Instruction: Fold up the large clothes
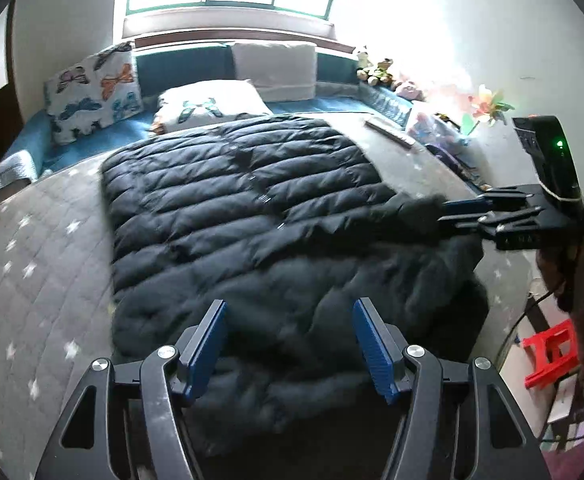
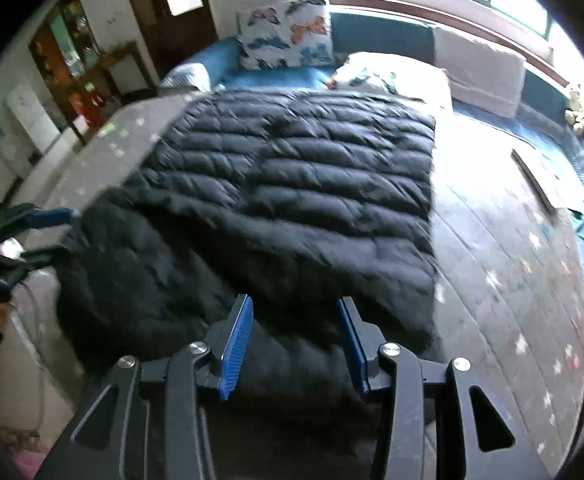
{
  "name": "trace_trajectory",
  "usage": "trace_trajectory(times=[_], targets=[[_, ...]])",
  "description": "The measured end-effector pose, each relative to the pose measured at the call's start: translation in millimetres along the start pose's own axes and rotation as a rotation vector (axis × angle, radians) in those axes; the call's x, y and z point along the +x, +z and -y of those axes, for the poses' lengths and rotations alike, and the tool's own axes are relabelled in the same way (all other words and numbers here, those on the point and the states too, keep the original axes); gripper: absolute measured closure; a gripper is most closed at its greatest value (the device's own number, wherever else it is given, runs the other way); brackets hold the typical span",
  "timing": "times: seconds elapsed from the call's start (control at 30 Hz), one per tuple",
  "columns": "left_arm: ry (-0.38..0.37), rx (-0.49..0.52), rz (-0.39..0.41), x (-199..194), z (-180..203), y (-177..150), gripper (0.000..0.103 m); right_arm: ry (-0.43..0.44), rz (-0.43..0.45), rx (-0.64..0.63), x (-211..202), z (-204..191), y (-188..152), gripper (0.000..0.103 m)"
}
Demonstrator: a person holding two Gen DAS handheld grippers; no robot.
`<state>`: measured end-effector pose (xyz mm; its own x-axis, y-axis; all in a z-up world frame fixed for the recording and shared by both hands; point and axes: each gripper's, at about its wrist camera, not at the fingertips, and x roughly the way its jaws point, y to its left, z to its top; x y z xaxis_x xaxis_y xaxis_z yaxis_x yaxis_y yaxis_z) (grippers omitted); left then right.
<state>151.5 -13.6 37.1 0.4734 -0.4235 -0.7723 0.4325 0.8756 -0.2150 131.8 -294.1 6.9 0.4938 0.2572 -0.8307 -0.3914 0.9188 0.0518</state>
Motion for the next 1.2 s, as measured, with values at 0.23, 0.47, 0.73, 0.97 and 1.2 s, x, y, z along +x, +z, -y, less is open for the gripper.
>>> trace_trajectory(times=[0.23, 0.47, 0.73, 0.97, 1.2], targets=[[-0.072, -0.036, -0.058, 58, 5, 25, 0.036, 0.097, -0.005, 0.001, 43, -22, 33, 0.055], [-0.082, -0.04, -0.137, 107, 7, 10, 0.036, 0.05, -0.133, -0.009, 100, -16, 23, 0.055], [-0.071, -0.011, -0.133, 109, 13, 3, 0.036, 0.066, -0.09, -0.022, 59, -9, 17, 0.055], [-0.057, -0.004, -0.127, 109, 15, 2, 0.036, 0.019, -0.108, -0.03, 33, 11, -15, 0.055], [-0.049, 0.027, -0.138, 83, 22, 2, 0.036, 0.033, -0.142, -0.002, 61, 23, -33, 0.055]])
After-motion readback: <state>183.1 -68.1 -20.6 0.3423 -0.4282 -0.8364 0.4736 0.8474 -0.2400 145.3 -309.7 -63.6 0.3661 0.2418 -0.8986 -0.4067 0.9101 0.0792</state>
